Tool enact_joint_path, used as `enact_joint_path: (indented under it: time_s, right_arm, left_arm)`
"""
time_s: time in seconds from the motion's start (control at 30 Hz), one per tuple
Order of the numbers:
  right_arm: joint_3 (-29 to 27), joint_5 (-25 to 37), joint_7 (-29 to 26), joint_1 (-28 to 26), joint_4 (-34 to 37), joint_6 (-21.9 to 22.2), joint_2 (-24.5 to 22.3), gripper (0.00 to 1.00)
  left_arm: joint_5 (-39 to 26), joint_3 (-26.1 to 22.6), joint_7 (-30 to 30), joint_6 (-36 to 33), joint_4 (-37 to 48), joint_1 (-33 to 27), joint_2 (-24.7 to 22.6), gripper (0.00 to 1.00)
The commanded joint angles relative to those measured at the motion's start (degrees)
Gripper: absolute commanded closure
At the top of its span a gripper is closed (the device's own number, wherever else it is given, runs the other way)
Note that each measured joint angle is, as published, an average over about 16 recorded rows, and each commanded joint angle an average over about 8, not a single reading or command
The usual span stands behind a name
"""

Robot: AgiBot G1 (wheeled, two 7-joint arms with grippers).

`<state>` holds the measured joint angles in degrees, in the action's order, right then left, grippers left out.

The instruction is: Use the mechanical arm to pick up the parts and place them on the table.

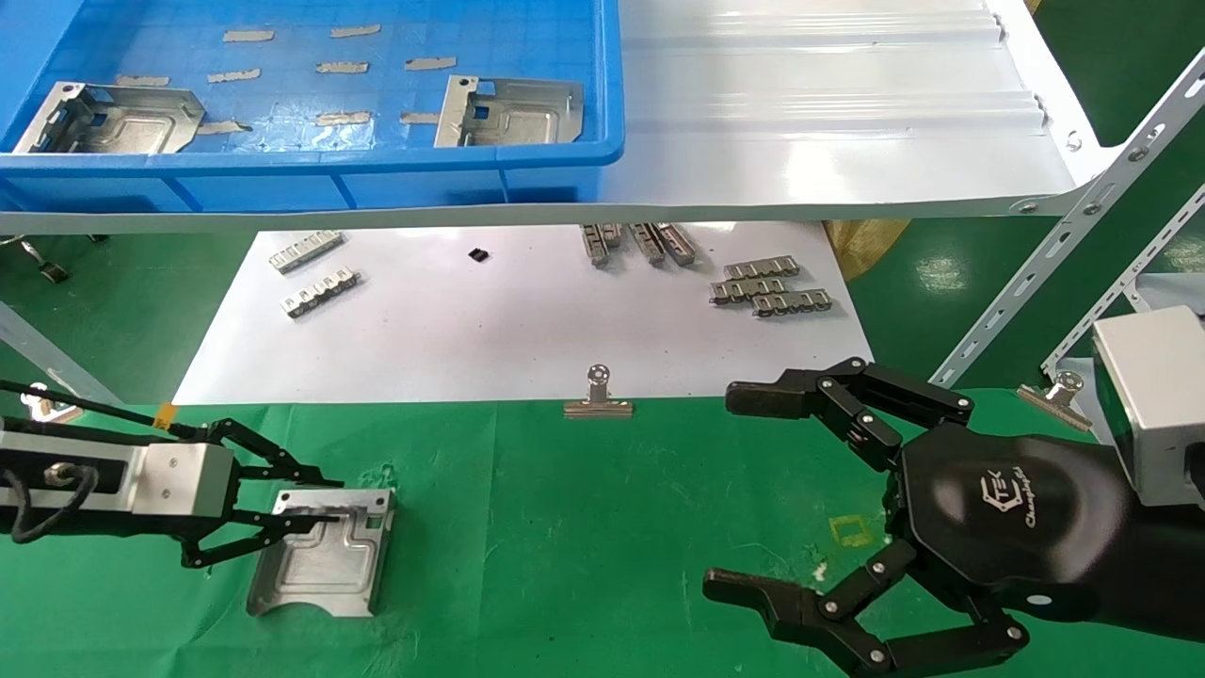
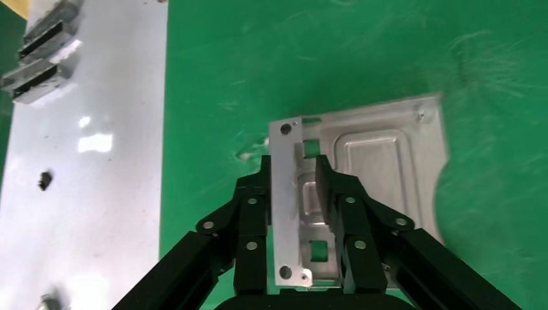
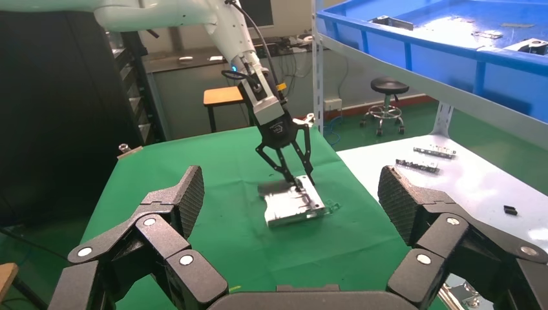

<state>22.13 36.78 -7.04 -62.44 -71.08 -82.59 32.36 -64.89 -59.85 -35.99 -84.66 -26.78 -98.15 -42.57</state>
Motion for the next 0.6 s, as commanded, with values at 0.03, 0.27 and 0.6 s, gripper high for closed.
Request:
enact_joint_path:
  time_s: [0.03, 0.27, 0.6]
  right_arm:
    - [0.0, 0.0, 0.0, 0.0, 0.0, 0.0, 0.0, 0.0]
    - [0.0, 0.0, 0.0, 0.0, 0.0, 0.01, 0.0, 0.0]
    - [0.0, -0.01, 0.0, 0.01, 0.02, 0.01, -0.01, 0.0]
  left_arm:
    - [-0.2, -0.14, -0.03, -0.5, 0.59, -0.33, -0.3, 0.0]
    - [4.25, 0.82, 6.67, -5.97, 3.95, -1.08, -0.49, 0.0]
    - [6.07, 0.8, 8.6, -7.28, 4.79, -1.16, -0.33, 0.0]
